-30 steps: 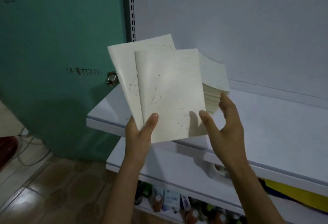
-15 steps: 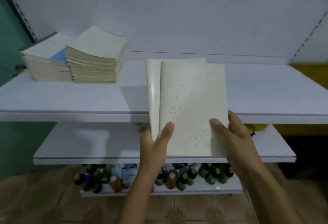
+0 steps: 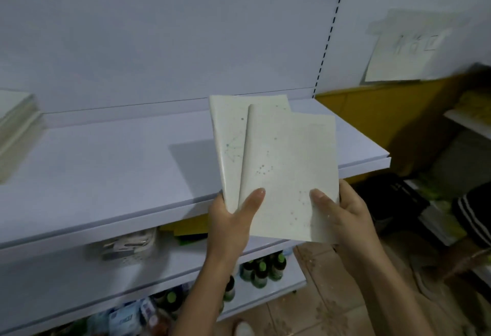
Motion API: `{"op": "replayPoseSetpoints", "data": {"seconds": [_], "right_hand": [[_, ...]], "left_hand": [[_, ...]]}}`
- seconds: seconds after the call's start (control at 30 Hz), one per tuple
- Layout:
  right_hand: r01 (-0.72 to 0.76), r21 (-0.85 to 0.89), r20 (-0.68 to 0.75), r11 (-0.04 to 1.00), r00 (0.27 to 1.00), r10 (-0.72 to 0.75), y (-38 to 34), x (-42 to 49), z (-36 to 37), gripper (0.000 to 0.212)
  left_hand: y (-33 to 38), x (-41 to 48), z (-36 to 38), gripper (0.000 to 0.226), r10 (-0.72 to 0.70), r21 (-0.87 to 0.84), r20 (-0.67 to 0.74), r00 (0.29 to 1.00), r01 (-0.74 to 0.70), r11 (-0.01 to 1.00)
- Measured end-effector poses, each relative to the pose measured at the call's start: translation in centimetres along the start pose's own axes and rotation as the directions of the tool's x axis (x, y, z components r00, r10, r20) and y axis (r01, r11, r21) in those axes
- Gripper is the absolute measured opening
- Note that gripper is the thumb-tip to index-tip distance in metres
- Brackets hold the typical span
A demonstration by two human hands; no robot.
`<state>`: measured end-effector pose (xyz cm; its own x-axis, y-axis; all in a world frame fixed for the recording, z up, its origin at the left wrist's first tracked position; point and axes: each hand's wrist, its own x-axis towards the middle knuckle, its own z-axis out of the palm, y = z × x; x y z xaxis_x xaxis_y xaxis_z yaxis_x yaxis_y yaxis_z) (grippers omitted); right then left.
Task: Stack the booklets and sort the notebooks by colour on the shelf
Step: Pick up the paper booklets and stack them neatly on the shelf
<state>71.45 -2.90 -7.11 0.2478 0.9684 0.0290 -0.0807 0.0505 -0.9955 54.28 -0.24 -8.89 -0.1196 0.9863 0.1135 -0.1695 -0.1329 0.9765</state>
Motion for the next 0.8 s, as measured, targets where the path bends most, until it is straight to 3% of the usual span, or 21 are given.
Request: {"op": "replayPoseSetpoints", "data": {"seconds": [0.1,0.27,0.37,0.5,0.67,0.73,0.8], "right_hand": [[0.047,-0.133,-0.056,0.990,0.997,-0.055,-0.7,4.1,-1.5,0.025],[0.046,-0.232,-0.159,0.972,0.984,-0.084,-2.1,12.6,-4.2,0.023],[0.019,-0.225,-0.203,0.974,0.977,-0.066,-1.7,16.4,-5.0,0.025],[-0.023,-0.254,-0.241,0.967,0.970,-0.040,-0.7,20.8,-5.9,0.031],[-0.055,-0.262,-0.209,0.963,0.978,-0.002,-0.2,25.5,-6.6,0.026],[-0.060,-0.282,-0.199,0.958,0.980,0.003,0.0,27.4,-7.0,0.024],[-0.073,-0.333,-0.180,0.940,0.984,0.012,0.2,29.4,-7.4,0.024]], "left_hand": [[-0.1,4.4,2.7,0.038,0.039,0.082,0.058,0.998,-0.043,0.996],[-0.8,13.0,8.0,0.008,0.004,0.298,0.200,0.980,-0.065,0.952],[-1.6,17.0,10.1,0.011,-0.028,0.462,0.225,0.974,-0.082,0.883],[-2.6,21.0,12.0,0.034,-0.048,0.667,0.276,0.960,-0.156,0.729],[-4.7,23.9,15.0,0.053,-0.113,0.665,0.277,0.954,-0.105,0.739],[-5.6,25.1,15.8,0.064,-0.111,0.754,0.237,0.965,-0.111,0.647],[-6.6,25.7,16.4,0.080,-0.144,0.872,0.198,0.970,-0.107,0.478]]}}
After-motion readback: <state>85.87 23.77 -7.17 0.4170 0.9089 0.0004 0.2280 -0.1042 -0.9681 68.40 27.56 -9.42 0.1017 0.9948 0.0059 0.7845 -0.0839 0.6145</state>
